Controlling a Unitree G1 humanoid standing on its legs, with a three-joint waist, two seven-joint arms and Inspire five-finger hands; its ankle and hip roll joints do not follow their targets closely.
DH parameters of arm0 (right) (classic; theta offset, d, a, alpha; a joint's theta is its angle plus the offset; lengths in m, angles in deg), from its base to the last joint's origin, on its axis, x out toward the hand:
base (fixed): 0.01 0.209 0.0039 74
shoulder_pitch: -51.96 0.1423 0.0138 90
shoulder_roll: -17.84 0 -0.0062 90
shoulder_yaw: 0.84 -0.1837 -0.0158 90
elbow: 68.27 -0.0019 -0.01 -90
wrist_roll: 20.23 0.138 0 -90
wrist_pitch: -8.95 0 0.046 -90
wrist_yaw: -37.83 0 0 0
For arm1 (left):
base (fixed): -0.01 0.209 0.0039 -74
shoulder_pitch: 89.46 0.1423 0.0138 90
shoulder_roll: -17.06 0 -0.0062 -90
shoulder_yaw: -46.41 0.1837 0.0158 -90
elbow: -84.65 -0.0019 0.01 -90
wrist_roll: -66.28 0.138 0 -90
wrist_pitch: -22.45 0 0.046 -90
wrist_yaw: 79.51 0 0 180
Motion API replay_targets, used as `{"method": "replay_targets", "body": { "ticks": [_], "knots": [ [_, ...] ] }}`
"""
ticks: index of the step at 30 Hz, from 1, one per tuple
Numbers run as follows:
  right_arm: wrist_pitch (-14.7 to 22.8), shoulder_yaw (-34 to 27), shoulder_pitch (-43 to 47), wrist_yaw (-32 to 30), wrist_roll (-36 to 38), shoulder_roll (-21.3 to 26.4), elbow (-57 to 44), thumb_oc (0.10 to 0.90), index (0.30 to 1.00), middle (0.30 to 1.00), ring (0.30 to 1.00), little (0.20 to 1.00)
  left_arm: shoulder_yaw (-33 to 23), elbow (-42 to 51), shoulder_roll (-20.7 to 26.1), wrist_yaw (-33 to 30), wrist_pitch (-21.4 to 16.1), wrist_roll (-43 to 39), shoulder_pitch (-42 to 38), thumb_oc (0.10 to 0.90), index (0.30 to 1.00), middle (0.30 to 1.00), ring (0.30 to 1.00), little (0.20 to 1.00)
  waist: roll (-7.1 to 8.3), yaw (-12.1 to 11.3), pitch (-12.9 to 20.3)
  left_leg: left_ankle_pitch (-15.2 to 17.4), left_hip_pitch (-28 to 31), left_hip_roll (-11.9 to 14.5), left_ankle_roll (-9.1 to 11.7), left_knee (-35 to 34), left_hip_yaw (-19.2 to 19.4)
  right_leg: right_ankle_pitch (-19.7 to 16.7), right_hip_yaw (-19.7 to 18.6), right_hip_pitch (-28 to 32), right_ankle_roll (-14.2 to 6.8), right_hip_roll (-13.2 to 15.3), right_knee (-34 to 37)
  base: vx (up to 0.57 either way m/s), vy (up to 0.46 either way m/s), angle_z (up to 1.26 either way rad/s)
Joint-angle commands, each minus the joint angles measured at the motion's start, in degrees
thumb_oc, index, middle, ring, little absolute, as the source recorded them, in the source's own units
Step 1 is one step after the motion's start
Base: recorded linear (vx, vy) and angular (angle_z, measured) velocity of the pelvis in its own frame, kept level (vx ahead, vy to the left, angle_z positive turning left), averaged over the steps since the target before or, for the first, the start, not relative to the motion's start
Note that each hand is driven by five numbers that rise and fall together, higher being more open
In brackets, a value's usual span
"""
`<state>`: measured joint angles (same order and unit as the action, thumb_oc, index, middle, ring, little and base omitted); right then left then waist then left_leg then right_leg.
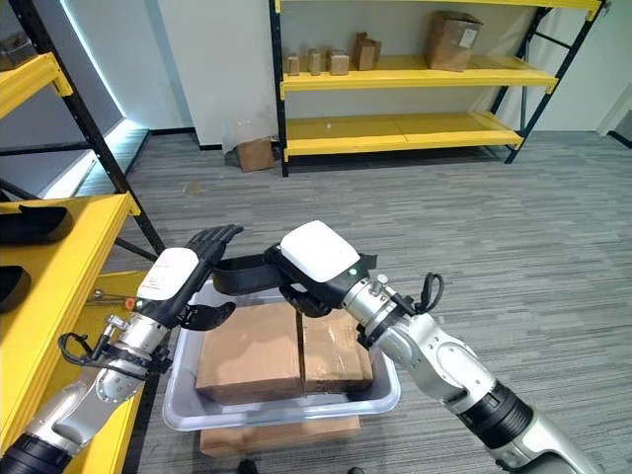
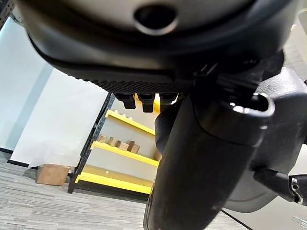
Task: Move parts from the plastic box to the shelf.
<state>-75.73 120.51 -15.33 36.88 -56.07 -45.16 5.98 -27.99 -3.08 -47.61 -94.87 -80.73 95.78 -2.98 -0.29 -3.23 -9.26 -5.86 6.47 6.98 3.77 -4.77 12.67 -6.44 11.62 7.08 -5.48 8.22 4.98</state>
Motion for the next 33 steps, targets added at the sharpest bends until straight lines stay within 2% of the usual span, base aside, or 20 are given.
{"method": "replay_targets", "body": {
  "ticks": [1,10,19,24,33],
  "knots": [
    [7.2,0.9,12.8,-4.0,4.6,-6.7,-9.8,0.4,0.3,0.3,0.3,0.3,3.8,-0.8,-1.6,-1.0,-3.7,-0.1,-10.7,0.9,1.0,1.0,1.0,1.0,1.16,0.2,4.4,6.2,3.6,2.2,0.9,-0.2,0.8,5.4,-0.3,1.8,-1.7,1.2,-0.1,0.0,0.0,0.0],
    [6.9,2.5,13.8,-2.6,6.5,-9.3,-10.1,0.4,0.3,0.3,0.3,0.3,6.6,1.7,-3.0,-1.6,-4.5,0.0,-13.2,0.9,1.0,1.0,1.0,1.0,0.97,0.4,4.4,6.3,3.9,2.2,0.8,-0.2,0.8,5.6,-0.3,2.0,-1.5,1.2,-0.1,0.0,0.0,0.0],
    [8.0,2.7,13.3,-2.5,7.0,-8.5,-10.3,0.4,0.3,0.3,0.3,0.3,6.1,4.4,-2.0,-4.5,-4.5,1.0,-12.5,0.9,1.0,1.0,1.0,1.0,1.14,0.2,4.3,6.4,3.8,2.2,0.8,-0.2,0.8,5.7,-0.1,2.1,-1.4,1.1,-0.1,0.0,0.0,0.0],
    [8.4,2.2,11.9,-2.4,7.3,-6.6,-9.9,0.4,0.3,0.3,0.3,0.3,-0.3,4.8,2.5,-8.8,-4.5,1.4,-10.5,0.9,1.0,1.0,1.0,1.0,1.11,-0.5,4.3,6.1,3.7,2.2,0.9,-0.2,0.5,5.5,0.3,2.2,-1.5,1.3,-0.1,0.0,0.0,0.0],
    [8.4,0.4,10.5,-0.6,7.5,-4.8,-9.4,0.4,0.3,0.3,0.3,0.3,-7.5,4.0,6.0,-11.0,-6.6,5.6,-5.1,0.9,1.0,1.0,1.0,1.0,1.0,-1.3,4.1,5.9,3.5,2.0,0.9,-0.2,-0.1,5.3,0.7,2.1,-1.6,1.5,-0.2,0.0,0.0,0.0]
  ]
}}
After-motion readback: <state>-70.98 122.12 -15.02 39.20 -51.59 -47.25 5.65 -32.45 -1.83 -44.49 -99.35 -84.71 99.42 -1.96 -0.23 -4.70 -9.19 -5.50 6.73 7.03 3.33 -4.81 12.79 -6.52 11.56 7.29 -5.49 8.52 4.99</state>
